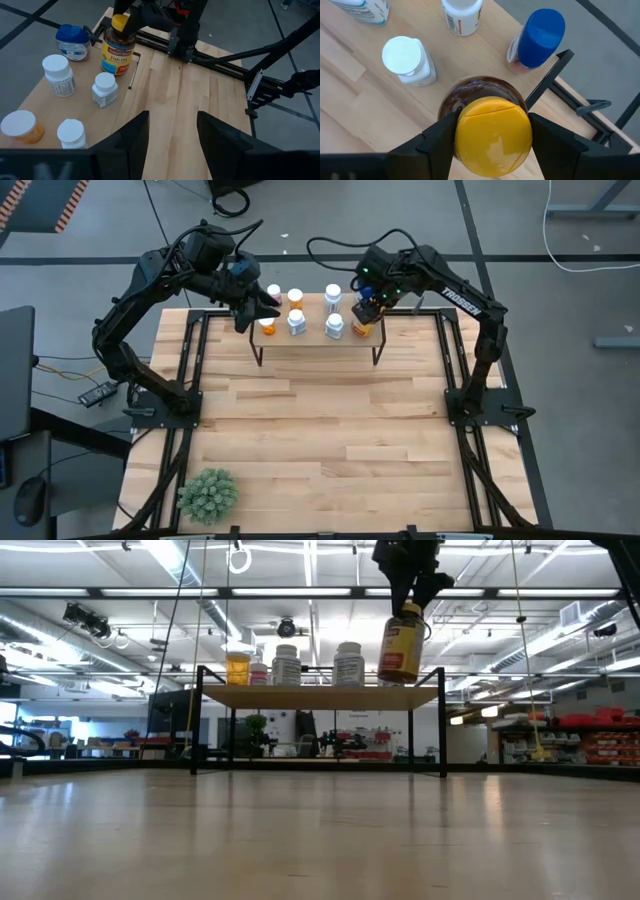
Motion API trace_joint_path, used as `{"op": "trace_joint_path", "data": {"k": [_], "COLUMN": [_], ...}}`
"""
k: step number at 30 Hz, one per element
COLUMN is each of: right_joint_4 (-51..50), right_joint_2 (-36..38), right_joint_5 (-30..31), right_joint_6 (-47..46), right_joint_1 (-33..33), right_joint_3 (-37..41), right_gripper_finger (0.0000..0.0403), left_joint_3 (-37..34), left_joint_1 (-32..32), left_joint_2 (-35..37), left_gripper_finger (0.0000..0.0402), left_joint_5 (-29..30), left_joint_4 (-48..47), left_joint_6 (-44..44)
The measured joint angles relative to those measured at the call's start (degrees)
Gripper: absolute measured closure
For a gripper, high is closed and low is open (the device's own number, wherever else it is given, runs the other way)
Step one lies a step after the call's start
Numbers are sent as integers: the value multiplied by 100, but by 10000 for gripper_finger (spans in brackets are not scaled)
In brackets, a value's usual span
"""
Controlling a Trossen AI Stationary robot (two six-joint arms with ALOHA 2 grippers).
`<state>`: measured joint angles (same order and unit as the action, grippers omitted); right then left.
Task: Pick and place medicine bottles onto shelf by color
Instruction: Put the yellow medicine bottle on the shelf
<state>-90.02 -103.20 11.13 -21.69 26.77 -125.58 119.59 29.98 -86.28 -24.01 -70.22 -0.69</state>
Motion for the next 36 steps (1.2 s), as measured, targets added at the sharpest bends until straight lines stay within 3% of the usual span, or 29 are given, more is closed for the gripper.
{"op": "trace_joint_path", "data": {"k": [11,36], "right_joint_4": [0,178], "right_joint_2": [0,2], "right_joint_5": [-159,-47], "right_joint_6": [614,274], "right_joint_1": [17,21], "right_joint_3": [318,323], "right_gripper_finger": [166,157], "left_joint_3": [0,0], "left_joint_1": [0,0], "left_joint_2": [0,0], "left_gripper_finger": [230,230], "left_joint_5": [0,-2], "left_joint_4": [-2,-7], "left_joint_6": [-15,-20]}}
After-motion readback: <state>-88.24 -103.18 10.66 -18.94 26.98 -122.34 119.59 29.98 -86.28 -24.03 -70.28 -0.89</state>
